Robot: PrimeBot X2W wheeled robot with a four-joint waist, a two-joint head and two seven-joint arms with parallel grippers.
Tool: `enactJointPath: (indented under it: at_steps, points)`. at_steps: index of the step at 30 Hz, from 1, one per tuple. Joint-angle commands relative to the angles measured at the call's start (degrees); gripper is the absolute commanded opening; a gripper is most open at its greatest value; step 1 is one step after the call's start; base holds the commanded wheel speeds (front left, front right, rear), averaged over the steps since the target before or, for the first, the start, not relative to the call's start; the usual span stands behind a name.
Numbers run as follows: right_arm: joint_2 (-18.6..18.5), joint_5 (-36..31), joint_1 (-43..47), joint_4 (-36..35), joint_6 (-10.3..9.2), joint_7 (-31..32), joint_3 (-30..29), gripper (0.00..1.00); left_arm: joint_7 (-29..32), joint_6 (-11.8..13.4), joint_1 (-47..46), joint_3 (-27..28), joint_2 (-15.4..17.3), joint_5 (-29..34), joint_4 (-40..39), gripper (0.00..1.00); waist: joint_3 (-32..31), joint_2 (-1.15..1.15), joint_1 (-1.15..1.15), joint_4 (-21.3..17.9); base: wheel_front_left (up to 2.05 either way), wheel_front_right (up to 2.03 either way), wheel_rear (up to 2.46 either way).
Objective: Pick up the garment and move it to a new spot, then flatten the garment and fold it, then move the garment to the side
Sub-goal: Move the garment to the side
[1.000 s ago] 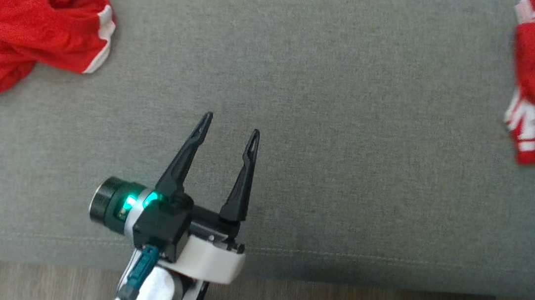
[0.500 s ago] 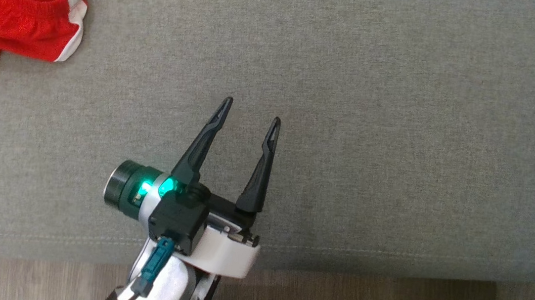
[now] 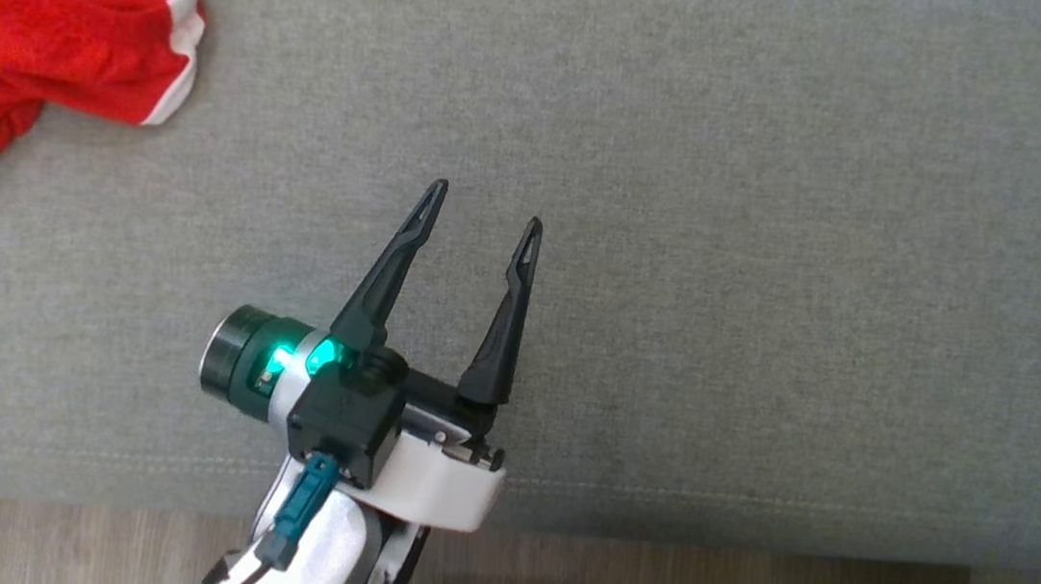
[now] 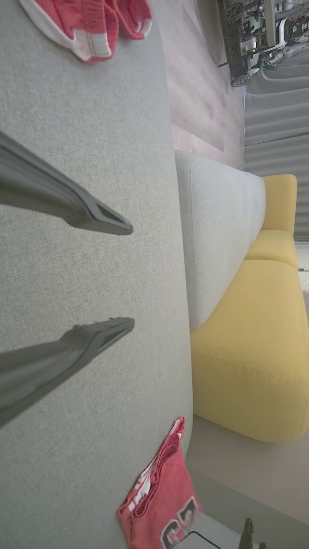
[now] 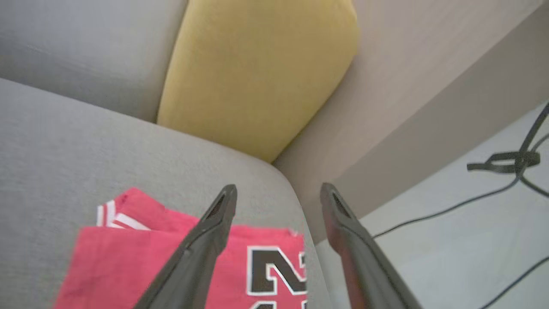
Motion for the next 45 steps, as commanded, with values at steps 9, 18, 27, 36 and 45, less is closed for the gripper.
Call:
enactJointPath:
  at_steps: [9,18,27,36,45]
  points:
    - [13.9,4.7,8.0,-3.8,-0.03,-12.3,10.6,1.00,-0.3,0.8,4.6,4.2,0.2,-0.2,-1.4,1.00,-10.0,0.00,0.00,-0.1,0.00,0.00,0.00]
    - [24.1,12.2,20.5,-3.5,-0.03,-22.3,22.7,1.00,-0.3,1.6,10.9,9.5,0.4,-2.0,-2.2,1.00,-19.3,0.00,0.00,-1.1,0.00,0.00,0.00]
    - [31.5,13.1,34.1,-13.3,-0.03,-23.6,23.9,1.00,-0.3,2.0,15.9,12.8,0.6,-1.2,-2.5,1.00,-26.2,0.00,0.00,-2.9,0.00,0.00,0.00]
    - [32.5,14.6,45.5,-19.2,-0.03,-23.7,24.5,1.00,-0.3,1.7,21.2,16.3,1.1,-0.3,-3.6,1.00,-31.0,0.00,0.00,-3.9,0.00,0.00,0.00]
    - [32.5,15.6,52.0,-22.8,-0.03,-23.7,20.8,1.00,-0.3,0.7,27.4,20.5,1.2,0.3,-2.8,1.00,-33.3,0.00,0.00,-3.1,0.00,0.00,0.00]
